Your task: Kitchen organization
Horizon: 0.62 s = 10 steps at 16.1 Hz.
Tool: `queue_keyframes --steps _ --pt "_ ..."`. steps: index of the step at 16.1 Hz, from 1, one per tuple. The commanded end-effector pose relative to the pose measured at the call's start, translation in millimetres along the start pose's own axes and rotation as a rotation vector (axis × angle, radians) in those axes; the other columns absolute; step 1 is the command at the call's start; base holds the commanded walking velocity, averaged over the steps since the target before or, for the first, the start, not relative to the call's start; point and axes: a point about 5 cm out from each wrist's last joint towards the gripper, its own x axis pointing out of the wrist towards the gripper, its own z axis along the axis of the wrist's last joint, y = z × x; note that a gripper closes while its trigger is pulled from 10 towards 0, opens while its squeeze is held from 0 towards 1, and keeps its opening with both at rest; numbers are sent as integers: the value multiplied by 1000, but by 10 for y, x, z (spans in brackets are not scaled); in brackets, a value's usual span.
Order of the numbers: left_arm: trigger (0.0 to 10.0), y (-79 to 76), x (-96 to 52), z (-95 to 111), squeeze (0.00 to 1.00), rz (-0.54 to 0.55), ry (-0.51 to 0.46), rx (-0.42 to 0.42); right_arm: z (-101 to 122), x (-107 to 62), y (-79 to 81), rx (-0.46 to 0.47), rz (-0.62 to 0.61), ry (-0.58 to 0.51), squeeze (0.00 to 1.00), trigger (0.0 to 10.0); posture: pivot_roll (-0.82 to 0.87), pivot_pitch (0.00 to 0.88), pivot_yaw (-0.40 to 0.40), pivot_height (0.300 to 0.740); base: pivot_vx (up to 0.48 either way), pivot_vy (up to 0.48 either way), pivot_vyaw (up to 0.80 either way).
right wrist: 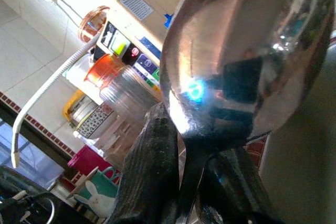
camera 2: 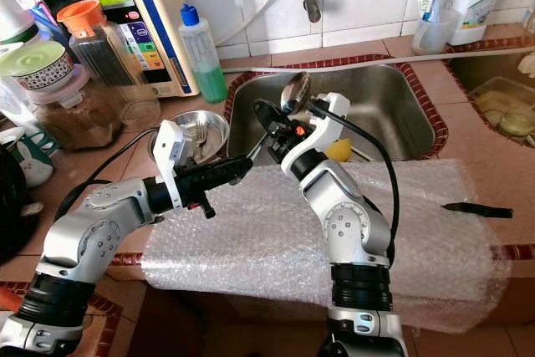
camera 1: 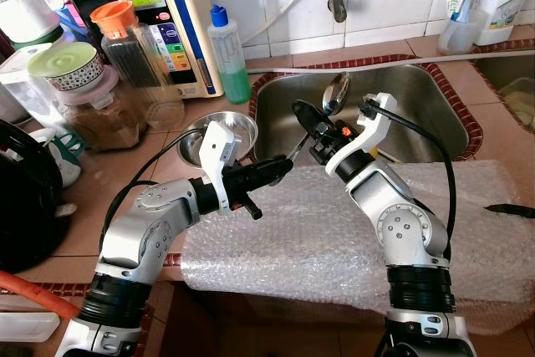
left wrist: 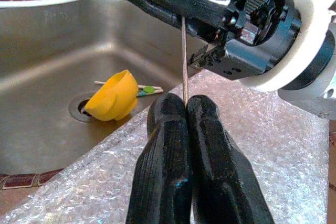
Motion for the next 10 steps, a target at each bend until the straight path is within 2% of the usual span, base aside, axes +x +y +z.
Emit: queue_keyframes --steps 1,4,5,6,10 --pt "275 18 -32 96 0 11 -21 37 -7 0 -26 -27 -32 20 0 0 -286 81 203 740 0 0 0" --pt "275 18 -32 96 0 11 -21 37 -7 0 -26 -27 -32 20 0 0 -286 81 203 740 0 0 0" --pt "10000 19 -40 61 1000 1 11 69 24 -33 -74 -65 -67 7 0 0 -291 87 211 740 0 0 0" --pt "10000 28 -58 22 1000 -10 51 109 72 -71 -126 -122 -110 -15 0 0 -289 88 209 740 0 0 0" --pt "10000 96 -113 79 1000 20 47 172 219 -62 -162 -255 -151 -59 0 0 -283 89 206 740 0 0 0"
